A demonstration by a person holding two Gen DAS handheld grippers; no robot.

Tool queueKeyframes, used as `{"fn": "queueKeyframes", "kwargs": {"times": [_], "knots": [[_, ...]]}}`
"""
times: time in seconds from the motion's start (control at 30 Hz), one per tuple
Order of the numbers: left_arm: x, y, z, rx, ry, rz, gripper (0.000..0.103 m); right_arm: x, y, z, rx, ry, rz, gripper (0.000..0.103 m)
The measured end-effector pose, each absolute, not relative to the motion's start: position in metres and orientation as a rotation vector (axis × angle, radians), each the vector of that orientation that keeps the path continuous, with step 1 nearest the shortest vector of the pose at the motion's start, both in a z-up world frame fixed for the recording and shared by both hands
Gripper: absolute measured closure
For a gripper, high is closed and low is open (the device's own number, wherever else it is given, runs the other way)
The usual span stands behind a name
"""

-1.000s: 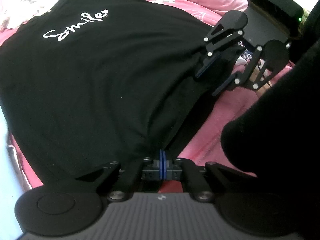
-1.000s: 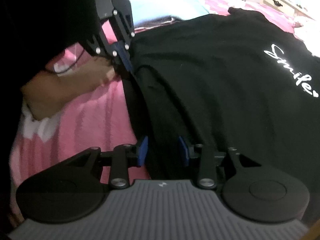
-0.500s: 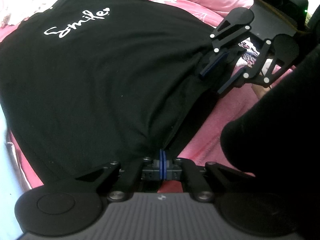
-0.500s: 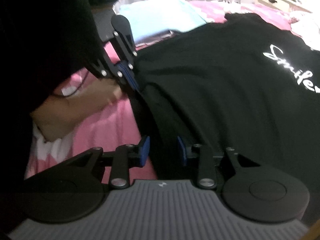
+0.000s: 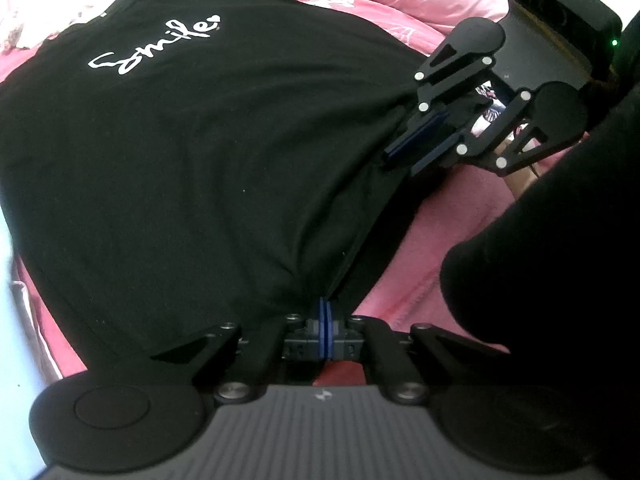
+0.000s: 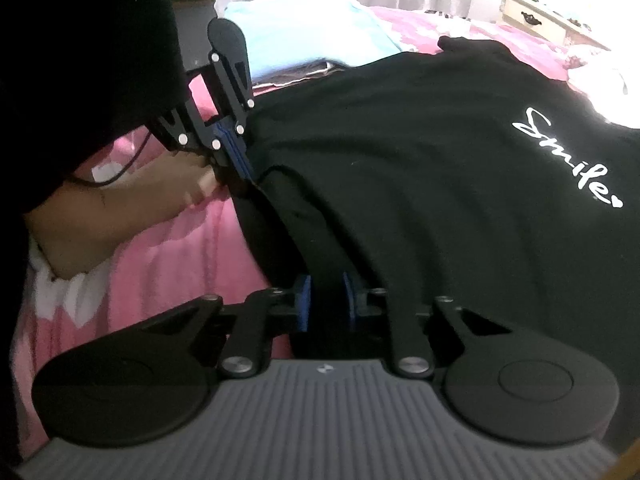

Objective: Fold clothes

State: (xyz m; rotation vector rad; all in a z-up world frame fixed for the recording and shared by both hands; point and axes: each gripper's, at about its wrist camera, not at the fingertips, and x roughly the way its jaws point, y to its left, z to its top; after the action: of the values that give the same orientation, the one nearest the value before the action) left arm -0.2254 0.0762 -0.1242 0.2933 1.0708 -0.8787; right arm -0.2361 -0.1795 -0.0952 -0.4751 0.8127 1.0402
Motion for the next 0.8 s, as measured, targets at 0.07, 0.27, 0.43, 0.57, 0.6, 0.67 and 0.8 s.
{"fn": "queueKeyframes", "kwargs": {"times": [0.07,0.27,0.43,0.57,0.6,0.67,0.8], "knots": [[-0.225,0.076,-0.125,0.291,1.072,-0.878,0.101,-0.236,-0.179,-0.094,-0.465,0.816,1.041,0.088],[-0.226,0.077,-0.125,0.291,1.071,-0.877,0.101,-0.237,-0.176,-0.094,-0.445,0.831,1.051,0.088],[-0.226,0.078,-0.126,0.289,1.069,-0.877,0.101,-0.239,-0.173,-0.094,-0.453,0.807,1.022,0.088],[-0.227,0.078,-0.126,0.290,1.067,-0.880,0.101,-0.239,-0.175,-0.099,-0.489,0.811,1.001,0.088],[-0.227,0.079,-0.126,0.288,1.067,-0.880,0.101,-0.240,-0.176,-0.100,-0.498,0.811,0.998,0.088],[-0.227,0.079,-0.126,0.287,1.067,-0.881,0.101,-0.240,-0.178,-0.100,-0.512,0.803,0.989,0.089],[-0.229,0.080,-0.124,0.286,1.063,-0.890,0.102,-0.240,-0.184,-0.097,-0.506,0.796,0.991,0.102]]}}
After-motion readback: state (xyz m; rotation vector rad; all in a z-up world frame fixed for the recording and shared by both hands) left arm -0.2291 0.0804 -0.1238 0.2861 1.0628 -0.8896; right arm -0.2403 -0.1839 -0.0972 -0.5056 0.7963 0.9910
